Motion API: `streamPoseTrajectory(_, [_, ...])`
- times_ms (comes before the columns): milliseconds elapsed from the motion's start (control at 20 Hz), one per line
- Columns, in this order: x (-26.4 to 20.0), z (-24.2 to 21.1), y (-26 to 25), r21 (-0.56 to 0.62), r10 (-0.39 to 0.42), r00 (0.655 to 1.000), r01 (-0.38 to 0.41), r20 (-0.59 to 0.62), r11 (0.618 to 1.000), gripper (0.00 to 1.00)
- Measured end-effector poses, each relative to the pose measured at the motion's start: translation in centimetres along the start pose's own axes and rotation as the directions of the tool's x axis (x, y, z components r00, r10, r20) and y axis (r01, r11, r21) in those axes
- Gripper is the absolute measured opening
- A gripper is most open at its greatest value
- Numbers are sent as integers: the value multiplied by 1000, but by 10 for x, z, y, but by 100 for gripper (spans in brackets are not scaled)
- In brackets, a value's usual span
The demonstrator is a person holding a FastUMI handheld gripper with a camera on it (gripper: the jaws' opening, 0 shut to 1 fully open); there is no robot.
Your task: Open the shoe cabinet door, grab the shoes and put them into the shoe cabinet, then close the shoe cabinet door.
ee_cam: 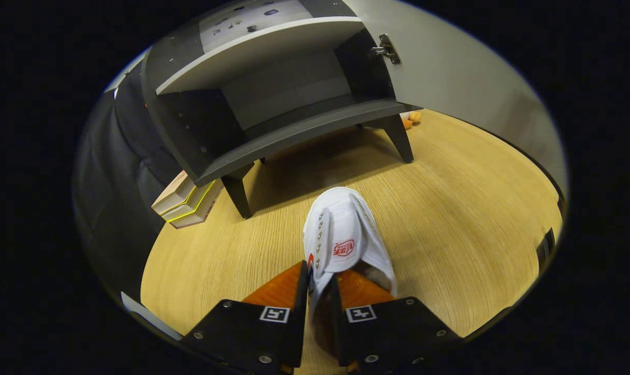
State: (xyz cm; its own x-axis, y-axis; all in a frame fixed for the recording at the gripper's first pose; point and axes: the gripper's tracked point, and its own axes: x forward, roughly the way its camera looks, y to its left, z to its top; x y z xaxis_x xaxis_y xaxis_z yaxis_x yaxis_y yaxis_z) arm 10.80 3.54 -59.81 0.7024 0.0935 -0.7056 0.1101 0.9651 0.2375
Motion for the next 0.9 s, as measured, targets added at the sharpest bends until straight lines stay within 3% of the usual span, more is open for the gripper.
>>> streamPoseTrajectory(50, [-1,1,1,16,2,1000,-2,5,1000,14])
streamPoseTrajectory(150, [0,0,7,36,-1,1000,1,-4,999,5])
streamPoseTrajectory(500, [-16,30,16,88,-16,998,11,54,996,1])
streamPoseTrajectory(750, [-69,73,35,52,-26,992,20,120,998,1])
streamPoseTrajectory(900, [-113,123,60,47,-6,980,-3,198,999,1])
